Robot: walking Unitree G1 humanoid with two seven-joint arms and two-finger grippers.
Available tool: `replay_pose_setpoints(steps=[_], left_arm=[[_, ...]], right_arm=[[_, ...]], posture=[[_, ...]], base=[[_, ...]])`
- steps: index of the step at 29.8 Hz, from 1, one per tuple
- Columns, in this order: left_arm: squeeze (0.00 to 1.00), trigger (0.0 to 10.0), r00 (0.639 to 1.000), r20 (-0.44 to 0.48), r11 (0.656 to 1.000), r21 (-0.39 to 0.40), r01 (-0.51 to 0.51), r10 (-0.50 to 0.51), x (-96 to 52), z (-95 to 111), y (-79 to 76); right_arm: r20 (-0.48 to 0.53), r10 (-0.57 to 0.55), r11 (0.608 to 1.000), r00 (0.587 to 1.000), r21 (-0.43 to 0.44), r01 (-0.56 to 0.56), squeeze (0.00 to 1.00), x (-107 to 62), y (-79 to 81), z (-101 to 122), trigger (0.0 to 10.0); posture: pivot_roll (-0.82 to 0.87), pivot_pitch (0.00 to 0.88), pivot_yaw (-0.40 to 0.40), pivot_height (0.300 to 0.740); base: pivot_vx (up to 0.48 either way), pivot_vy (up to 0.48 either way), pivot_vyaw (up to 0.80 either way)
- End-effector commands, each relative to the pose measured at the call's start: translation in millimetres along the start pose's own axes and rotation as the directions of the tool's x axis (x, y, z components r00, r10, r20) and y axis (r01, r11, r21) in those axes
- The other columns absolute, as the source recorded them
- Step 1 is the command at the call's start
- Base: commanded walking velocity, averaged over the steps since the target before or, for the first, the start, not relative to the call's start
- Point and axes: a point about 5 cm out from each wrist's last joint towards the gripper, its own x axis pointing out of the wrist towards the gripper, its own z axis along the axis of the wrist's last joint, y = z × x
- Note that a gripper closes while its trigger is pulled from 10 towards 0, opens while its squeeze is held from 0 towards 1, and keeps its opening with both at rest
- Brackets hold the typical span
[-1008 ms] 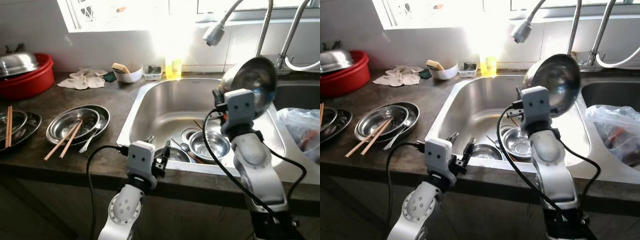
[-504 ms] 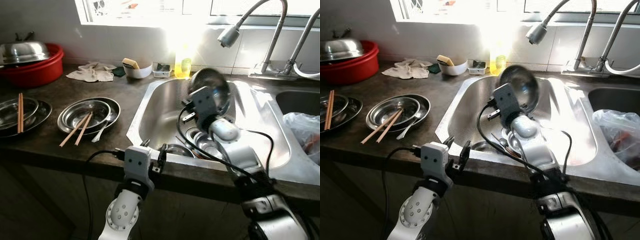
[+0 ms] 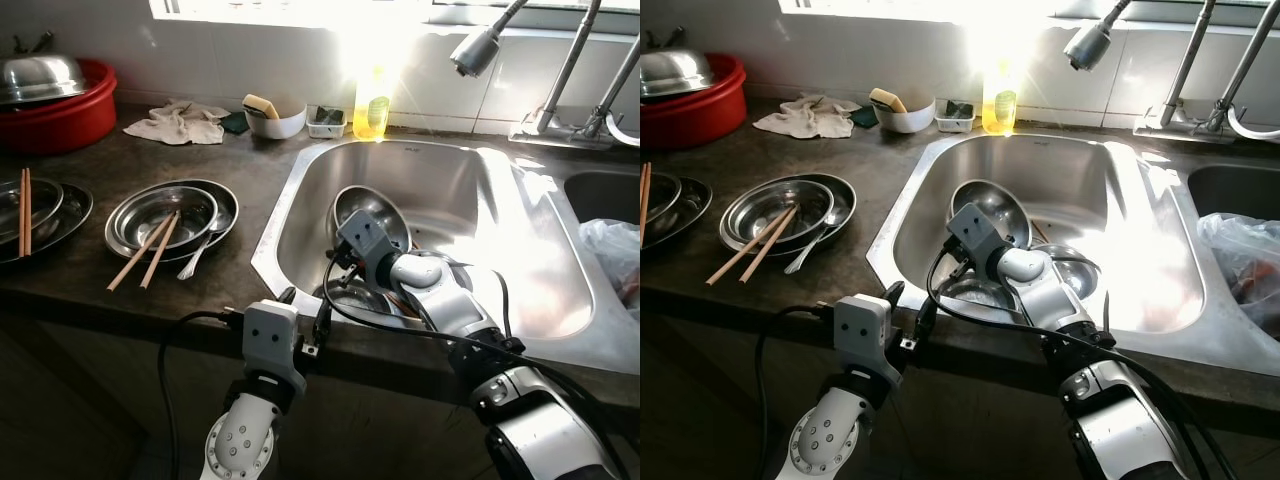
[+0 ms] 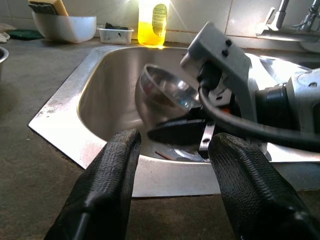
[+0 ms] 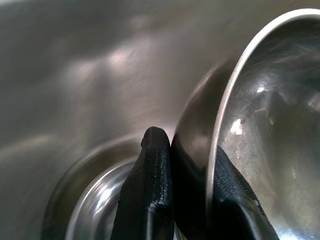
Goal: Kitchen organization
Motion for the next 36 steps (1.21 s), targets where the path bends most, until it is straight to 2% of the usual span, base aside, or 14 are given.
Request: replay_pose_setpoints(steps=[1,7,9,10,11,22,23,24,25,28,31,36], left_arm=[[0.0,10.0,1.0,-0.003,1.0,0.01,0.01,-0.01,-2.2,3,-3.3],[0.0,10.0,1.0,-0.015,1.0,0.017,0.013,-0.013,-2.1,2,-2.0],[0.0,10.0,1.0,-0.016,1.0,0.017,0.013,-0.013,-1.7,2,-2.0],[0.0,10.0,1.0,-0.017,1.0,0.017,0.014,-0.014,-1.1,2,-2.2],[0.0,10.0,1.0,-0.016,1.0,0.017,0.016,-0.015,0.1,2,-2.7],[0.0,10.0,1.0,-0.01,1.0,0.023,0.013,-0.012,5.7,2,0.5],[0.0,10.0,1.0,-0.01,1.0,0.024,0.013,-0.013,6.4,2,0.7],[0.0,10.0,1.0,-0.009,1.0,0.024,0.013,-0.013,6.5,1,0.6],[0.0,10.0,1.0,-0.008,1.0,0.025,0.014,-0.014,7.0,1,0.5],[0.0,10.0,1.0,-0.003,1.0,0.027,0.016,-0.015,9.3,2,0.7],[0.0,10.0,1.0,0.006,0.999,0.033,0.014,-0.014,12.6,2,2.0],[0.0,10.0,1.0,0.013,0.999,0.036,0.012,-0.013,16.2,2,3.8]], right_arm=[[0.009,0.059,0.998,0.998,-0.038,-0.058,0.0,0.6,5.2,1,10.0],[-0.015,0.142,0.989,0.99,-0.042,-0.142,0.0,-0.5,15.9,-8,10.0],[-0.017,0.155,0.987,0.988,-0.044,-0.155,0.25,-0.5,17.8,-9,10.0],[-0.017,0.159,0.986,0.987,-0.042,-0.16,0.84,-0.5,18.7,-9,10.0],[-0.016,0.164,0.986,0.986,-0.042,-0.164,1.0,-0.7,19.6,-10,10.0],[0.006,0.162,0.986,0.987,-0.04,-0.161,1.0,-2.7,21.3,-11,10.0],[0.013,0.139,0.99,0.99,-0.029,-0.139,0.76,-3.5,18.6,-10,10.0],[0.017,0.132,0.991,0.991,-0.026,-0.131,0.76,-4.0,17.6,-10,10.0],[0.025,0.12,0.993,0.992,-0.019,-0.12,0.0,-5.0,16.0,-9,10.0],[0.053,0.083,0.997,0.995,-0.001,-0.083,0.0,-7.3,11.0,-5,10.0],[0.137,-0.002,0.999,0.991,0.035,-0.003,0.0,-14.6,1.7,7,10.0],[0.26,-0.144,0.987,0.955,0.102,0.121,0.0,-31.7,-7.6,24,10.0]], posture=[[0.08,0.149,-0.033,0.74],[0.08,0.157,-0.027,0.74],[0.08,0.157,-0.025,0.74],[0.08,0.157,-0.024,0.74],[0.08,0.154,-0.025,0.74],[0.08,0.14,-0.023,0.74],[0.08,0.134,-0.022,0.74],[0.08,0.134,-0.022,0.74],[0.08,0.129,-0.021,0.74],[0.08,0.119,-0.022,0.74],[0.08,0.108,-0.02,0.74],[0.07,0.095,-0.016,0.74]], base=[[0.0,0.0,0.0],[0.0,0.0,0.0],[0.0,0.0,0.0],[0.0,0.0,0.0],[0.0,0.0,0.0],[0.0,0.0,0.0],[0.0,0.0,0.0],[0.0,0.0,0.0],[0.0,0.0,0.0],[0.0,0.0,0.0],[0.0,0.0,0.0],[0.0,0.0,0.0]])
